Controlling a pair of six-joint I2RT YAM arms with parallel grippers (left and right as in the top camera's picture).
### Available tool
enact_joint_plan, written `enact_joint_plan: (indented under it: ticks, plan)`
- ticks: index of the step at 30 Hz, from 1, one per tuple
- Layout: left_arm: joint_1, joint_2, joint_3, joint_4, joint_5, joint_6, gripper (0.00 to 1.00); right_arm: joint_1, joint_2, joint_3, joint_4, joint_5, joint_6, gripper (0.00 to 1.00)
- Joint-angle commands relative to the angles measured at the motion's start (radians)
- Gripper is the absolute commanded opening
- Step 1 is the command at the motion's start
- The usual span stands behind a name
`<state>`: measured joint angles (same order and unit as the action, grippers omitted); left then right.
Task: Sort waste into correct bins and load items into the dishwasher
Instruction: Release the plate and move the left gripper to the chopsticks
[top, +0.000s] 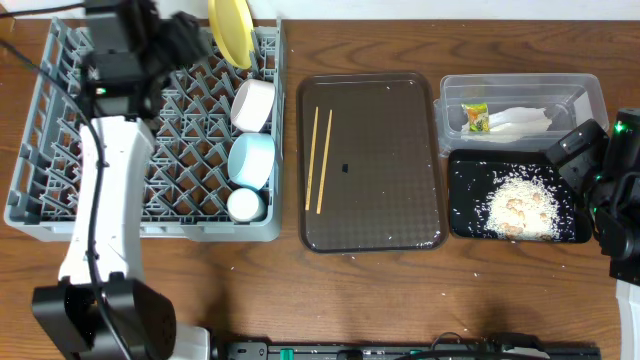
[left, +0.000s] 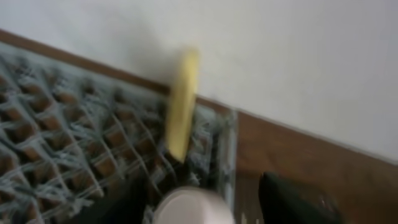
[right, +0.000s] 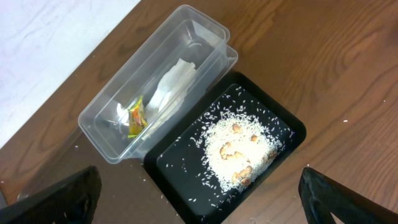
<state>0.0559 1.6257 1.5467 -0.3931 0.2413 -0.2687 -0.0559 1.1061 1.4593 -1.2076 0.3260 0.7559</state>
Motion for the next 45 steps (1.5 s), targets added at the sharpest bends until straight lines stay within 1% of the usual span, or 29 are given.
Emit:
enact_joint_plan:
  ticks: [1,6,9,13,15,18,22,29,37,42,45]
  plan:
    - [-0.074,-0.059,0.004,-0.079,0.009,0.067,0.59,-0.003,0.005,-0.001,-0.001,0.014,-0.01,0.99]
    - [-0.211,-0.051,0.003,-0.251,0.004,0.074,0.59,-0.003,0.005,-0.001,-0.001,0.014,-0.01,0.99]
    - [-0.32,-0.022,0.003,-0.332,-0.084,0.074,0.59,-0.003,0.005,-0.001,-0.001,0.014,-0.009,0.99]
    - [-0.457,0.041,0.003,-0.37,-0.211,0.081,0.59,-0.003,0.005,-0.001,-0.001,0.014,-0.009,0.99]
    - [-0.52,0.083,0.003,-0.368,-0.245,0.103,0.59,-0.003,0.005,-0.001,-0.001,0.014,-0.009,0.99]
    - [-0.579,0.148,0.003,-0.369,-0.282,0.135,0.59,-0.003,0.005,-0.001,-0.001,0.014,-0.009,0.99]
    - [-0.61,0.234,0.003,-0.394,-0.284,0.166,0.59,-0.003,0.005,-0.001,-0.001,0.014,-0.01,0.99]
    - [-0.611,0.35,0.003,-0.434,-0.283,0.24,0.59,-0.003,0.005,-0.001,-0.001,0.014,-0.01,0.99]
    - [-0.614,0.443,0.003,-0.444,-0.27,0.238,0.59,-0.003,0.005,-0.001,-0.001,0.014,-0.01,0.99]
    - [-0.614,0.464,0.003,-0.452,-0.177,0.238,0.57,-0.003,0.005,-0.001,-0.001,0.014,-0.01,0.99]
    - [-0.614,0.465,0.003,-0.453,-0.166,0.209,0.57,-0.003,0.005,-0.001,-0.001,0.014,-0.01,0.99]
